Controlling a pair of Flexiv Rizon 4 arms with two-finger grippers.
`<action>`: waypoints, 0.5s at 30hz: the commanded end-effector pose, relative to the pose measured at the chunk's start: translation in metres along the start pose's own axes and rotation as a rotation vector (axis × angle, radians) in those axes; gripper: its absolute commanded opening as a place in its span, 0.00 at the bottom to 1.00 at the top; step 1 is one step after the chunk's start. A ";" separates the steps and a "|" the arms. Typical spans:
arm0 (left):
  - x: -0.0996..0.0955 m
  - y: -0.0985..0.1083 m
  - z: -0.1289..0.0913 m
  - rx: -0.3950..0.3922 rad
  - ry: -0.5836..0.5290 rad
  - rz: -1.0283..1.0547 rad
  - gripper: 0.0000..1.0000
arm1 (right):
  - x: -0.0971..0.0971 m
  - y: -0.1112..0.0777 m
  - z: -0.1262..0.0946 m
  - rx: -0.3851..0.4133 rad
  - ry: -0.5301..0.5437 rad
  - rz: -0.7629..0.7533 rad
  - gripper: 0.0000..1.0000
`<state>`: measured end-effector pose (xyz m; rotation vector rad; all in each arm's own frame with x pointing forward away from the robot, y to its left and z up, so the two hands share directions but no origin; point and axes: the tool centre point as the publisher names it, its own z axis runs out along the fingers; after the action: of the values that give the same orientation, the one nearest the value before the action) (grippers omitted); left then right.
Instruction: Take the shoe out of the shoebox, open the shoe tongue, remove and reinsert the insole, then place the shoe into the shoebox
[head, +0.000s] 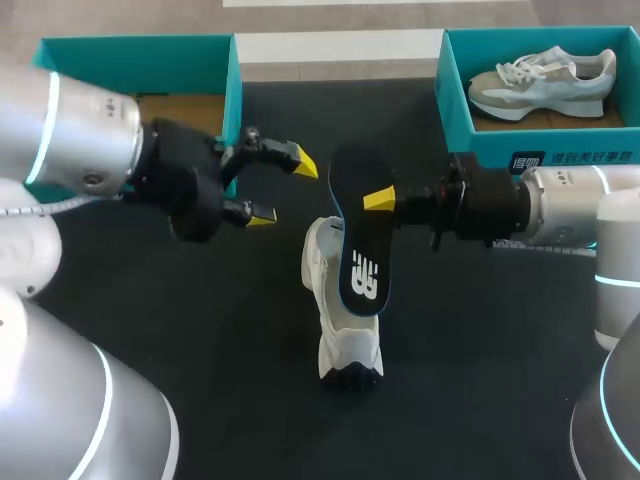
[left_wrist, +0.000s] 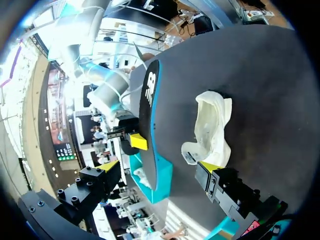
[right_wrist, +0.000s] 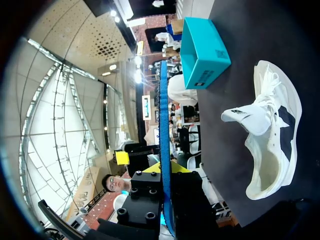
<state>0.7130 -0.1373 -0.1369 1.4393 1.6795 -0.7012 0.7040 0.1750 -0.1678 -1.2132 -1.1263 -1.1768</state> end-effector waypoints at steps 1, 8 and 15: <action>0.010 -0.004 -0.001 -0.006 -0.626 0.021 1.00 | 0.001 -0.002 0.000 -0.006 -0.003 0.002 0.00; 0.003 0.001 0.001 -0.001 -0.657 0.088 1.00 | 0.000 -0.006 -0.001 -0.010 0.001 0.010 0.00; -0.007 0.001 0.006 0.007 -0.631 0.094 1.00 | 0.000 -0.010 0.000 -0.010 0.010 0.014 0.00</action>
<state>0.7178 -0.1384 -0.1294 1.2542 1.2794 -0.8704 0.6976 0.1747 -0.1669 -1.2160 -1.1071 -1.1727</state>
